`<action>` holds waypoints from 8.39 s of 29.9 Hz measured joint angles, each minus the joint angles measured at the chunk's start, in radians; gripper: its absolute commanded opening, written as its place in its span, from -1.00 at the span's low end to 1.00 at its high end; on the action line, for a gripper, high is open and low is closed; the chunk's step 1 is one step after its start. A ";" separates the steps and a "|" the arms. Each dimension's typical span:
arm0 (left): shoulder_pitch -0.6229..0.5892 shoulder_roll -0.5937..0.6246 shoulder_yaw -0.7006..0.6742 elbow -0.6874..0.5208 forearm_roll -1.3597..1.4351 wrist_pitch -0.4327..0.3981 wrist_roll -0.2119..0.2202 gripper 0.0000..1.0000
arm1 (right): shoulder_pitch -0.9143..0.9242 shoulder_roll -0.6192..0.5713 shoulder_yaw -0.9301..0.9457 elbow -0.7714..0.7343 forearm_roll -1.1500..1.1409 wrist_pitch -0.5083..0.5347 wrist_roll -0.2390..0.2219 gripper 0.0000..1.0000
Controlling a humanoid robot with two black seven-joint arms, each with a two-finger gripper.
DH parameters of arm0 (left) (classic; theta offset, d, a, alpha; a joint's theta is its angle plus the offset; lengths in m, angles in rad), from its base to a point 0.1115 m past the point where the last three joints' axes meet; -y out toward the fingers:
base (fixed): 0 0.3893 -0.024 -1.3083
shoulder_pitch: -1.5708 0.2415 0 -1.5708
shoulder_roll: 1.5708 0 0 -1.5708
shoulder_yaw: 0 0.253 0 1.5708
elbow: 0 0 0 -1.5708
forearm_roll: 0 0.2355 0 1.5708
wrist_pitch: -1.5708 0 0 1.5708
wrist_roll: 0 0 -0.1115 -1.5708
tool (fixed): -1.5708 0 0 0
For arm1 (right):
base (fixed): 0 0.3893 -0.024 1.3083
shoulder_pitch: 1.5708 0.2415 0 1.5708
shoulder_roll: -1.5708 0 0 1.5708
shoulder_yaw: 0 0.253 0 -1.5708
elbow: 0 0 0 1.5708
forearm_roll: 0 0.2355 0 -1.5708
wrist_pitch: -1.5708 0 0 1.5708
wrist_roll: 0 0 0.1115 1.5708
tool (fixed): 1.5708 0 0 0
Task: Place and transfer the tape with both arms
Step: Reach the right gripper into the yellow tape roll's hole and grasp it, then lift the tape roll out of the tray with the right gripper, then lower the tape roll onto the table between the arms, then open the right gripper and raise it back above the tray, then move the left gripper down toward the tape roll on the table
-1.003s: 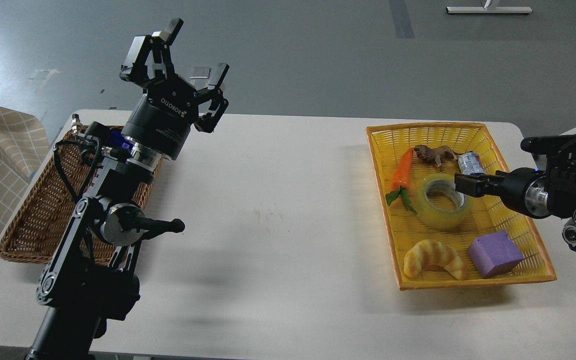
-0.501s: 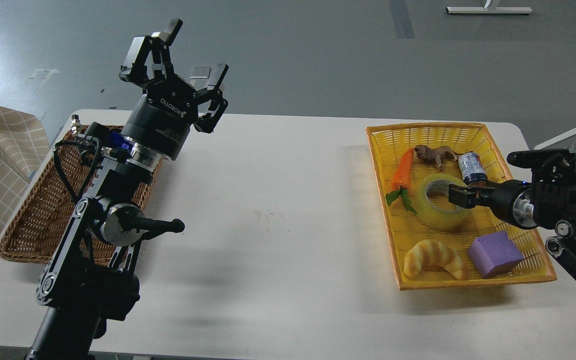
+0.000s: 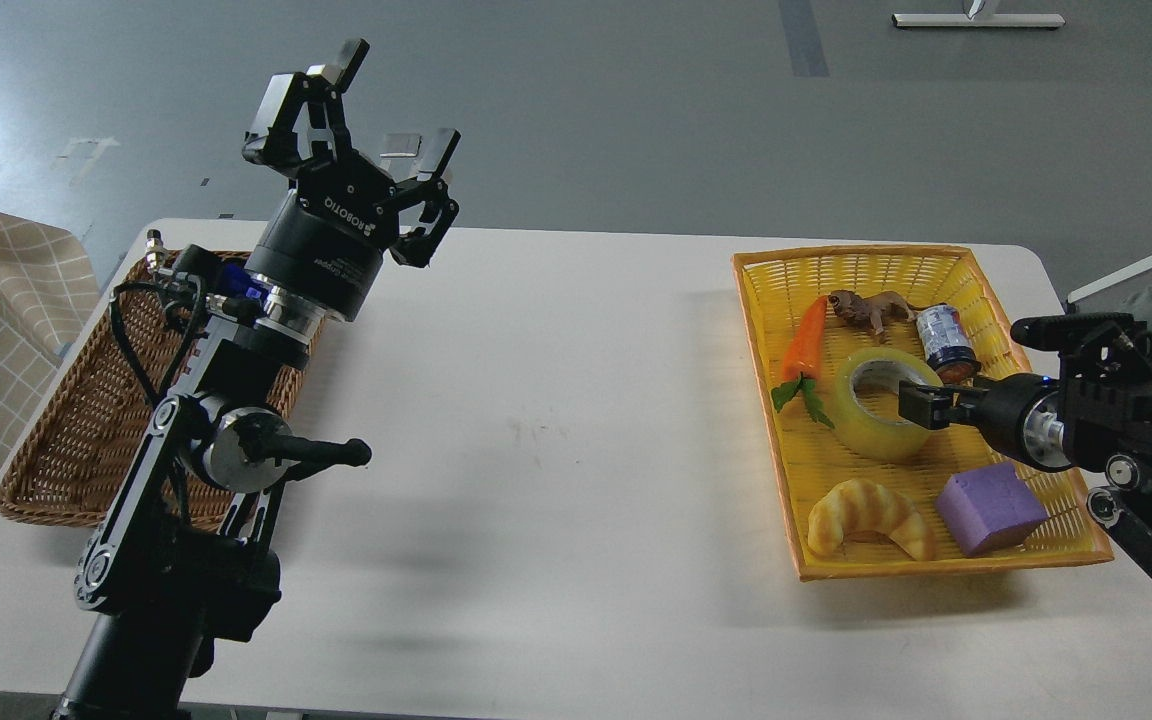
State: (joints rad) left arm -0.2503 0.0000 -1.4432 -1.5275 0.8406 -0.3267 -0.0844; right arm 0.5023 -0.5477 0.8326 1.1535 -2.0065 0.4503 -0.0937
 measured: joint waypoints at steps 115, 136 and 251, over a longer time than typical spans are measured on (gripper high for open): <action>-0.022 0.000 -0.017 0.007 -0.006 -0.009 -0.001 0.96 | 0.437 0.547 -0.419 -0.169 -0.011 0.038 0.081 -0.91; -0.020 0.000 -0.035 0.004 -0.007 -0.009 -0.011 0.96 | 0.442 0.548 -0.475 -0.242 -0.044 0.038 0.062 -0.90; -0.119 0.131 0.155 -0.014 0.442 0.067 -0.065 0.96 | -0.041 0.548 0.611 0.390 1.086 -0.061 0.104 1.00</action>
State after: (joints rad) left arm -0.3694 0.1306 -1.2886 -1.5419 1.2830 -0.2601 -0.1499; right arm 0.4613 0.0001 1.4431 1.5438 -0.9204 0.3897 0.0106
